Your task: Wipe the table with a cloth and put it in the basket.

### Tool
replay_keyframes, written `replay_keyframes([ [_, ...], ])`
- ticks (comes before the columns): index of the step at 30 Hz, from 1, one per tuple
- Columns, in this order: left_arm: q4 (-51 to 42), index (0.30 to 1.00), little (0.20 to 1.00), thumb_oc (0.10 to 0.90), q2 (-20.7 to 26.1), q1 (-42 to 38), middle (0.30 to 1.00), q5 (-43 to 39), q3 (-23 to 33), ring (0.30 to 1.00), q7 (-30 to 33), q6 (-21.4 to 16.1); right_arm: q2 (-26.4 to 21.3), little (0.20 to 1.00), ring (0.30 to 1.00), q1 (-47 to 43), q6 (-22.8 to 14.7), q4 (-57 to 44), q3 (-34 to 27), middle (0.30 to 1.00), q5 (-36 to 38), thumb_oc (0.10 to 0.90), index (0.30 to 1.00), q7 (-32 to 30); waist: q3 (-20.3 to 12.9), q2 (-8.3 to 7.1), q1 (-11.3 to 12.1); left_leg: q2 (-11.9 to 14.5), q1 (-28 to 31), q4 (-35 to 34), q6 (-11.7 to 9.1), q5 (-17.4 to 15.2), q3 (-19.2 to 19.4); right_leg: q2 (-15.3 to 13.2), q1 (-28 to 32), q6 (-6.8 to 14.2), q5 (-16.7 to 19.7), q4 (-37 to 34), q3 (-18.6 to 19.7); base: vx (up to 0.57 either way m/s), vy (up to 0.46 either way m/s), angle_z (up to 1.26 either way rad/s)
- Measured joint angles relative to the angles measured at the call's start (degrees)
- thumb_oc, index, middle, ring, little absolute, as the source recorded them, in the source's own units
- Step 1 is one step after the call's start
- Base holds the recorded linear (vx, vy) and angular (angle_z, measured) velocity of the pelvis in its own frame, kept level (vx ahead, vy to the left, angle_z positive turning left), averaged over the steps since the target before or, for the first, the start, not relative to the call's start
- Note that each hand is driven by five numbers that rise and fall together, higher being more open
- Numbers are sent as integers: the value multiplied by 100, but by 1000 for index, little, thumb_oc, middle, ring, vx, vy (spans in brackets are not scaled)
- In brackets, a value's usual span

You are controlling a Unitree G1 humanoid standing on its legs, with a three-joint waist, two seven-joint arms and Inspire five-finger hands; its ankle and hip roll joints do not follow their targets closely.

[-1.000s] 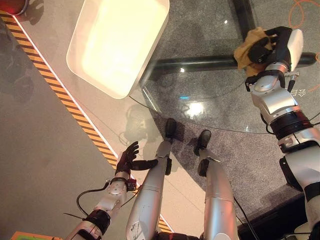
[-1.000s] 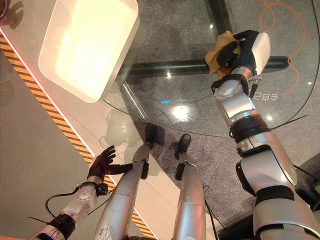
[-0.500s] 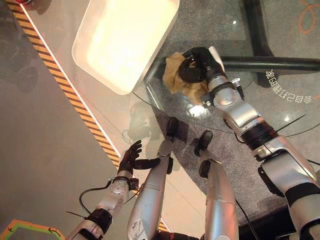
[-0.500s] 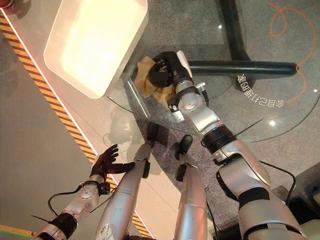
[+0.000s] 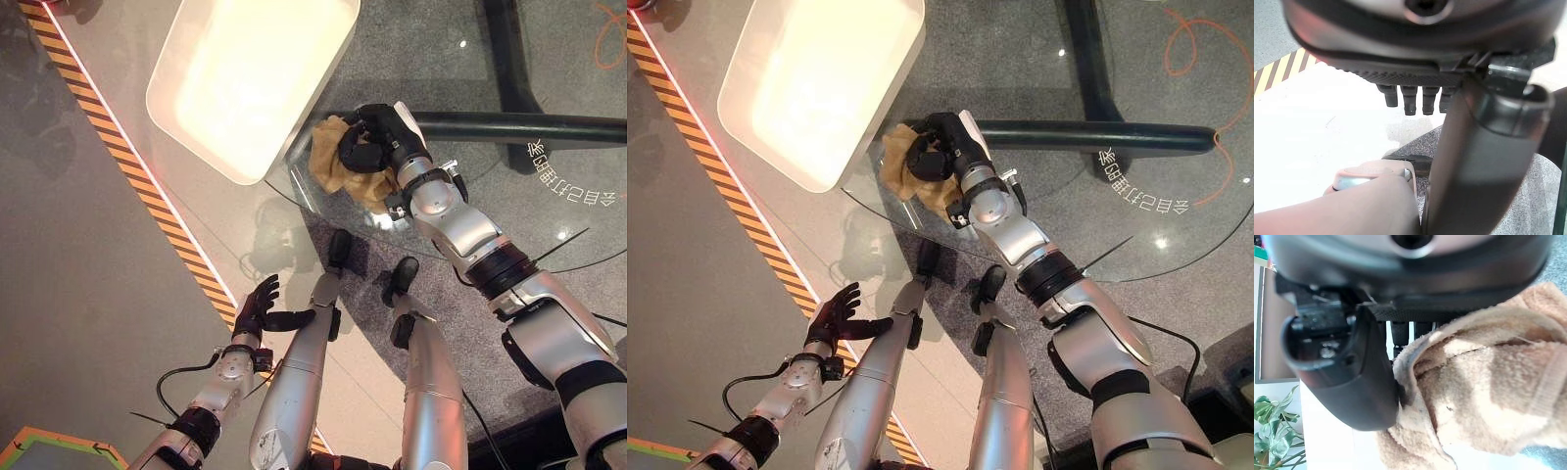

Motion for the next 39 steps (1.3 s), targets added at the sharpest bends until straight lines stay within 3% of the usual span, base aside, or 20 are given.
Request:
replay_keyframes([
  [11, 7, 900, 900, 800, 7, 0, 900, -1, -21, 900, 9, -45, -107, 200, 300, 25, -154, 96, -125, 300, 5, 100, 300, -395, 9, -16, -8, -2, 10, 20, 8, 6, 8, -5, 12, 14, 20, -1, 5, -12, -23, 0],
  [17, 22, 900, 900, 800, 53, 1, 900, 34, -28, 900, 139, -140, -522, 200, 300, 143, -385, 332, -616, 300, 19, 100, 300, -759, 37, -91, -42, 4, 78, 106, 36, -3, 68, 3, 105, 38, 66, -27, 55, -28, -77, -4],
  [25, 54, 900, 900, 800, 225, 224, 900, 132, 126, 900, 305, -310, -955, 200, 300, 572, -681, 480, -1361, 300, 409, 100, 300, -1412, 12, -276, -346, 42, 246, 194, 193, -125, 337, 34, 261, 121, 170, -193, 258, -45, -58, -14],
  [30, 75, 900, 900, 800, 279, 202, 900, 158, 210, 900, 378, -376, -1262, 200, 300, 714, -724, 476, -1551, 300, 411, 100, 300, -1557, 22, -290, -503, 44, 212, 89, 222, -100, 444, 54, 187, 168, 260, -305, 395, -22, -43, -13],
  [39, -366, 900, 900, 800, 346, 202, 900, 480, 467, 900, 1094, -1053, -1349, 200, 300, 928, -726, 368, -1739, 300, 412, 100, 300, -1561, 33, -286, -441, 73, 225, 24, 223, -100, 513, 77, 145, 162, 265, -310, 455, -8, -14, -1],
])
